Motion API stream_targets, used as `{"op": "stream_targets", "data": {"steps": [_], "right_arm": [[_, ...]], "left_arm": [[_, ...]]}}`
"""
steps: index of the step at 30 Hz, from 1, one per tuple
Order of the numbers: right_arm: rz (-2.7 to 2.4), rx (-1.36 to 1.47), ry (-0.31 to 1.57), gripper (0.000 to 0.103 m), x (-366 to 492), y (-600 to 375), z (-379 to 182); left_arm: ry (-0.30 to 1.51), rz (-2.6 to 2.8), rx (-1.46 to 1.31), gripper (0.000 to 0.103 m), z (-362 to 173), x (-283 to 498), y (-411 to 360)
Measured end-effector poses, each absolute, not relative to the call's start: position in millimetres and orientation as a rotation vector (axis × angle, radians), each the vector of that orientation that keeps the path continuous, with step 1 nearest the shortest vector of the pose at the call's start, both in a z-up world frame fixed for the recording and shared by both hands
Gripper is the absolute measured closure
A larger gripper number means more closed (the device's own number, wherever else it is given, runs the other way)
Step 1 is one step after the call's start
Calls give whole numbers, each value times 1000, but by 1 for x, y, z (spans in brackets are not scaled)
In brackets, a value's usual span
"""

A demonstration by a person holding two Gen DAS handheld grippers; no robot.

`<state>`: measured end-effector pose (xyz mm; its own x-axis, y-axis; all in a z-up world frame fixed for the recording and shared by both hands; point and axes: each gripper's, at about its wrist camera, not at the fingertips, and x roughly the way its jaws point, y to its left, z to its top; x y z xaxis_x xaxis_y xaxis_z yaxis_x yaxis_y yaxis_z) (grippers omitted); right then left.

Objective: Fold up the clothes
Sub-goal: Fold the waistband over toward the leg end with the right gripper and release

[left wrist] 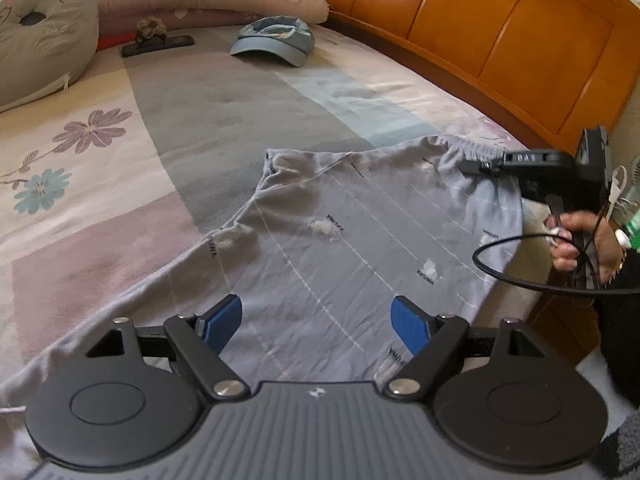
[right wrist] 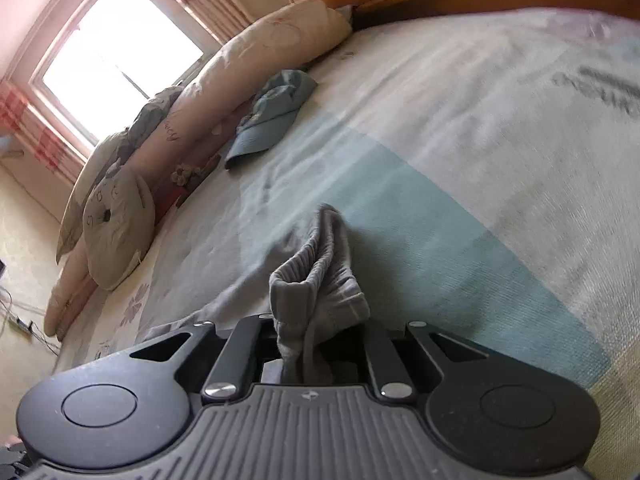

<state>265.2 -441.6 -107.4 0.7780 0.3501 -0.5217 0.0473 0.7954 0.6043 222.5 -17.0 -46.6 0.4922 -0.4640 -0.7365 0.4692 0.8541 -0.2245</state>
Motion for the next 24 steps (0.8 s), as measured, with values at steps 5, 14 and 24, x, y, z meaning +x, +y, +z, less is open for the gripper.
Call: {"op": "stream_targets", "data": {"steps": [5, 14, 24], "right_arm": [[189, 547, 653, 91, 258, -409, -73], [243, 410, 654, 91, 243, -336, -23], [399, 311, 689, 91, 222, -244, 14]], "left_arm": [[873, -600, 3, 21, -38, 220, 6], [868, -629, 10, 21, -31, 207, 51], [850, -586, -25, 21, -21, 195, 105]]}}
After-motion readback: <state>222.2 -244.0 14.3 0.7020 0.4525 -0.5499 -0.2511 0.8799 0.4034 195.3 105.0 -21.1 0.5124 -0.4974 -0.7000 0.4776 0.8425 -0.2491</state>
